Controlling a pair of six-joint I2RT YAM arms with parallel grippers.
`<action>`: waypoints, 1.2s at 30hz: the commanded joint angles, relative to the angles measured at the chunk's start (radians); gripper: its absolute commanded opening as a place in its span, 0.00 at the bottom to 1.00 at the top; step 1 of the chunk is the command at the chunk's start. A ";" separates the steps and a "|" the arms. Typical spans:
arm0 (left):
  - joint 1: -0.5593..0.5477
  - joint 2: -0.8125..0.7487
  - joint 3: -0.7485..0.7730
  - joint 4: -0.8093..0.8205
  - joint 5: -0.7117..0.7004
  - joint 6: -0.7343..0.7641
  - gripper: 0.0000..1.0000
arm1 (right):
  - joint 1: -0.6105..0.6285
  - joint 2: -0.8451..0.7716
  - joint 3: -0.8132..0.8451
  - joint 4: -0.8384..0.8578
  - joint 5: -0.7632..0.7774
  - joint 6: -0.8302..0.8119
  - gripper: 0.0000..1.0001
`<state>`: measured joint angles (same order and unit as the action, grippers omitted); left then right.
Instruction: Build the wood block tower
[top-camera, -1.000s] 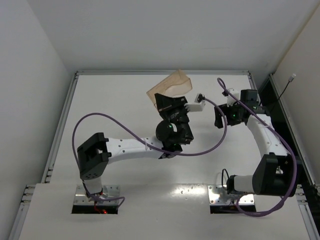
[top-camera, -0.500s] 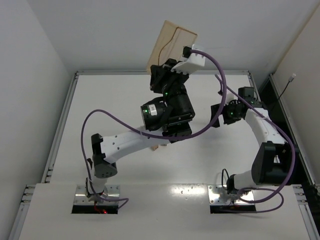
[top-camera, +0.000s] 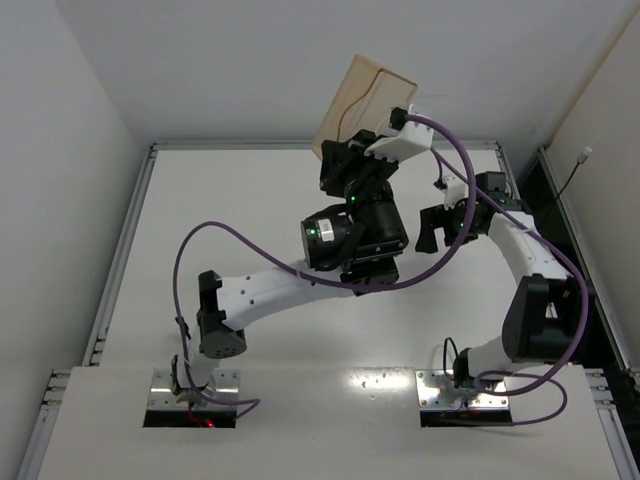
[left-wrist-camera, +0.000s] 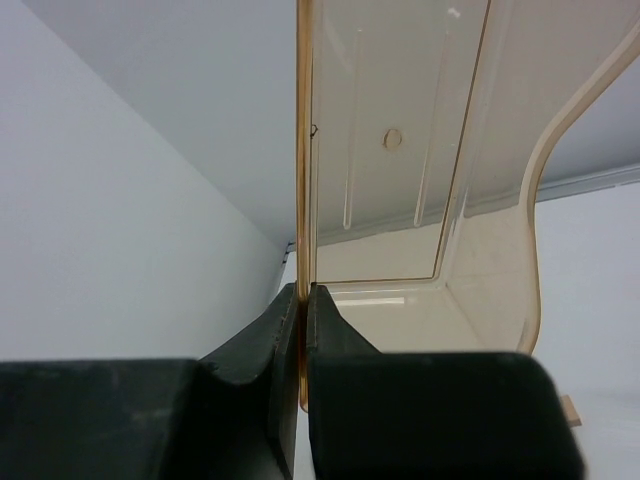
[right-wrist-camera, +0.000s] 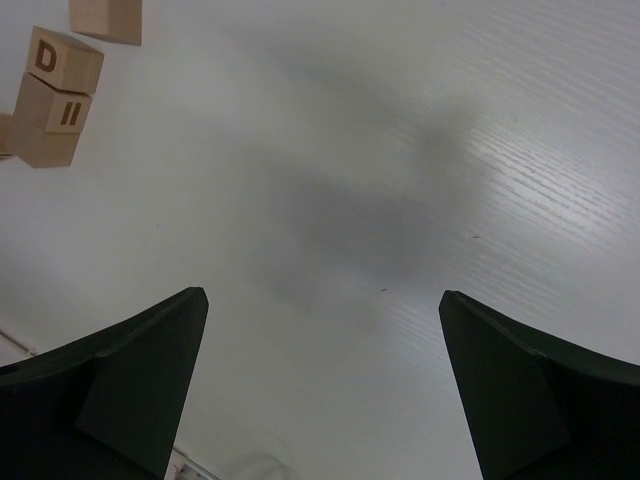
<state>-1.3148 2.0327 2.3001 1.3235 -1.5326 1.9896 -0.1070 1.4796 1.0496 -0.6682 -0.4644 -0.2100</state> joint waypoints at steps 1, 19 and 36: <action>-0.047 -0.092 -0.020 0.275 -0.239 1.085 0.00 | 0.015 0.021 0.039 0.004 -0.048 -0.017 1.00; -0.198 -0.183 -0.112 0.299 -0.239 1.720 0.00 | 0.024 0.050 0.072 0.004 -0.069 -0.017 1.00; -0.198 -0.233 0.090 0.045 -0.239 1.645 0.00 | 0.043 0.059 0.069 0.004 -0.092 -0.017 1.00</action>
<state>-1.5051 1.8362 2.3684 1.3331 -1.5322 1.9926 -0.0746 1.5345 1.0752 -0.6819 -0.5217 -0.2104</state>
